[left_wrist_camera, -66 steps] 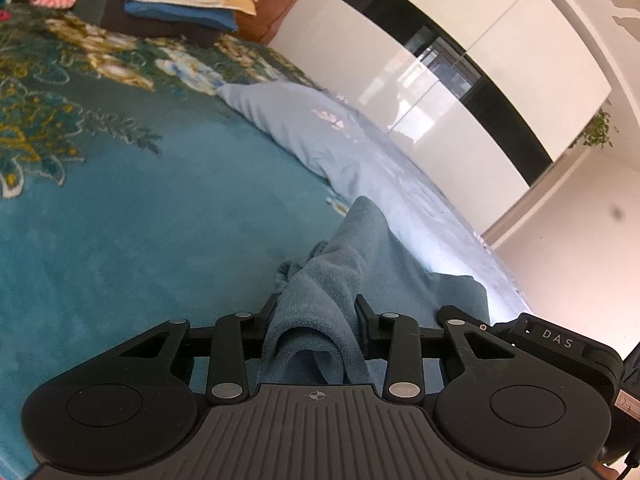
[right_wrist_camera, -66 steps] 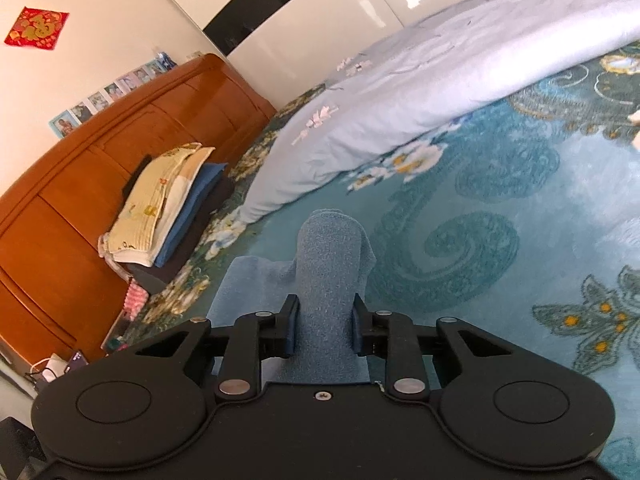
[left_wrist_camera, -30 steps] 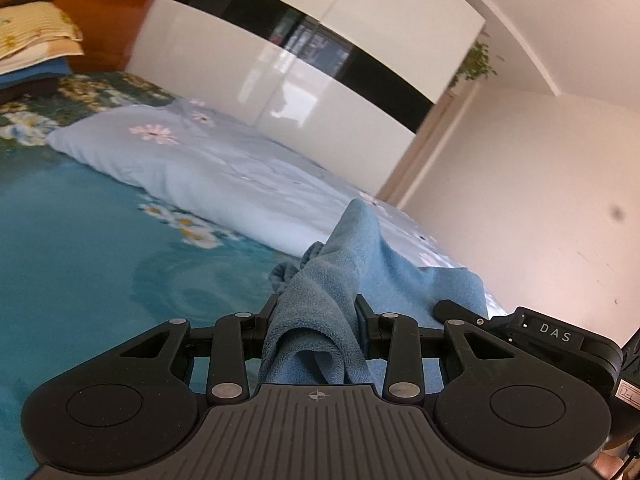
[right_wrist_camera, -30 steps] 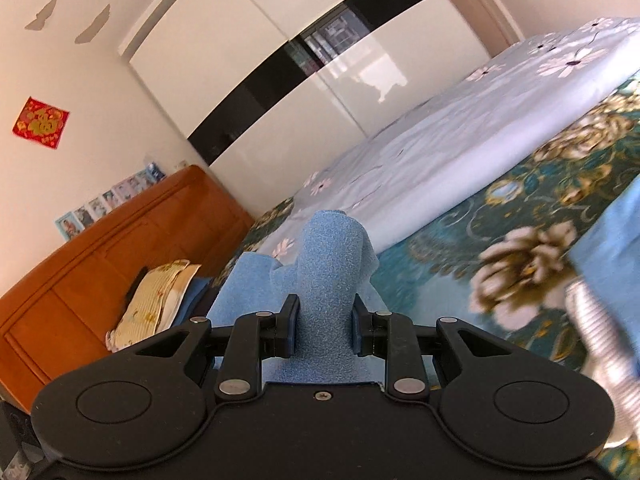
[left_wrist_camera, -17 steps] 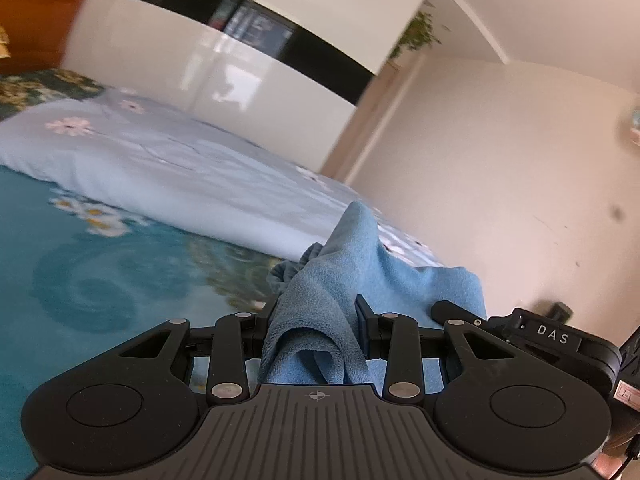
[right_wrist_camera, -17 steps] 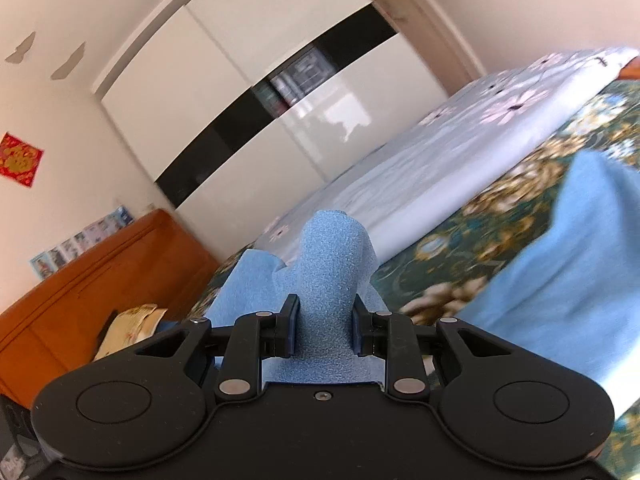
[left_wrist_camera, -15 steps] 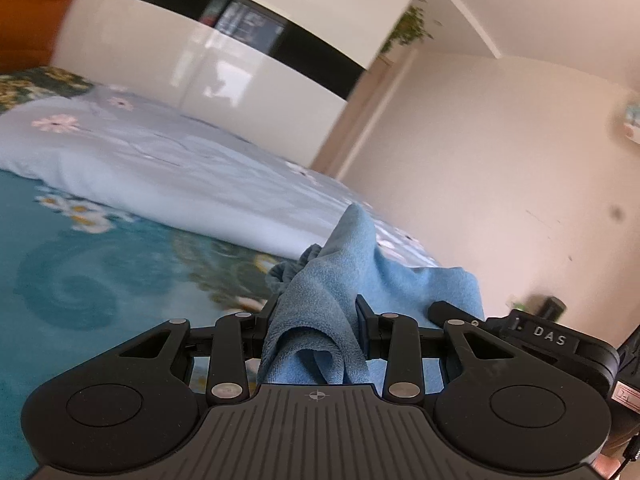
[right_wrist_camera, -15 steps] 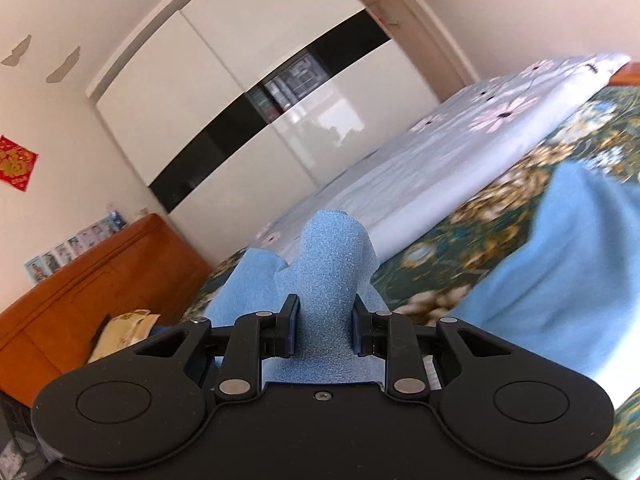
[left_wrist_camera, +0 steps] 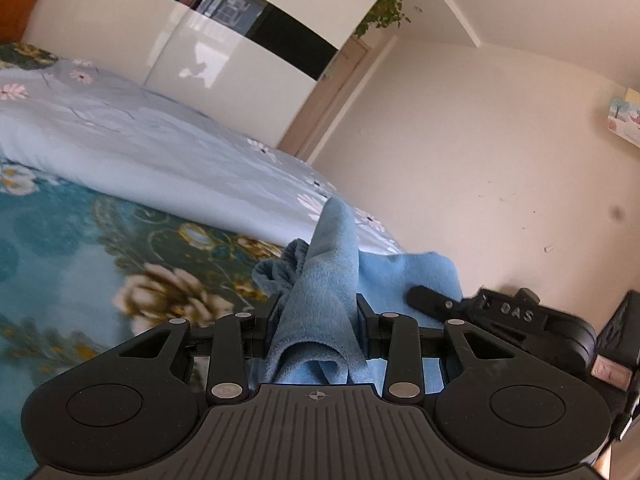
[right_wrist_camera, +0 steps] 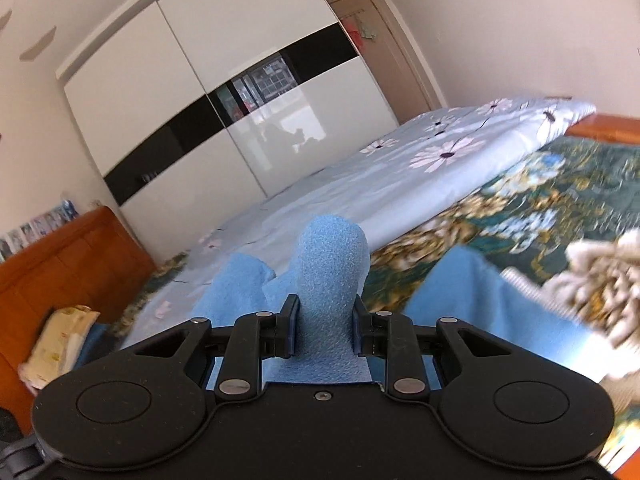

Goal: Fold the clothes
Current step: 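Lift the bundle with both grippers and carry it toward the bed's edge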

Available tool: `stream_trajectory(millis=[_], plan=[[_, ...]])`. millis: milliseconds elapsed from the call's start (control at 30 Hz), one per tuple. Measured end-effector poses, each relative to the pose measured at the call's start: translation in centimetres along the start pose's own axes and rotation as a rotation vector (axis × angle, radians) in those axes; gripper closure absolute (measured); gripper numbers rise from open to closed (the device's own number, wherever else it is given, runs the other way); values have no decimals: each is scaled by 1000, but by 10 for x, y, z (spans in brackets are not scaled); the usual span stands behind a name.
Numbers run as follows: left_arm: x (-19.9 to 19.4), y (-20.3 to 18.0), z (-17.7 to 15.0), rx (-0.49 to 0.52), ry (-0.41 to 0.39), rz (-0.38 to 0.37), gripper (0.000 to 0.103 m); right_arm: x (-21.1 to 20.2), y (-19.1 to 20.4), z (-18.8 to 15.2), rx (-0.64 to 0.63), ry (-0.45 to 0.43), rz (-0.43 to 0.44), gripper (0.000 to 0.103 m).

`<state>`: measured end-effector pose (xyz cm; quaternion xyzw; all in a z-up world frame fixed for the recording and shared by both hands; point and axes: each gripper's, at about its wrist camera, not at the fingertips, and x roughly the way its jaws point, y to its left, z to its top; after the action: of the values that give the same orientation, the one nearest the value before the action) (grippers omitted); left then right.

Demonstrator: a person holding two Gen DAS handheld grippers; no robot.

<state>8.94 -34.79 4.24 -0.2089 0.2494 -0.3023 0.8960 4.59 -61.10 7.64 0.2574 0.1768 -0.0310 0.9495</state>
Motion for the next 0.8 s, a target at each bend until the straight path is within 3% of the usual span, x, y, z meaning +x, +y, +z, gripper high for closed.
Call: stream_trajectory(millis=[233,800], plan=[[24,-14,-26,11,21,7,70,17,-17,22,-92,51,-50,77],[51,-3,-57,56,60,64,68,60,-39,10,-167,145,-103,76]])
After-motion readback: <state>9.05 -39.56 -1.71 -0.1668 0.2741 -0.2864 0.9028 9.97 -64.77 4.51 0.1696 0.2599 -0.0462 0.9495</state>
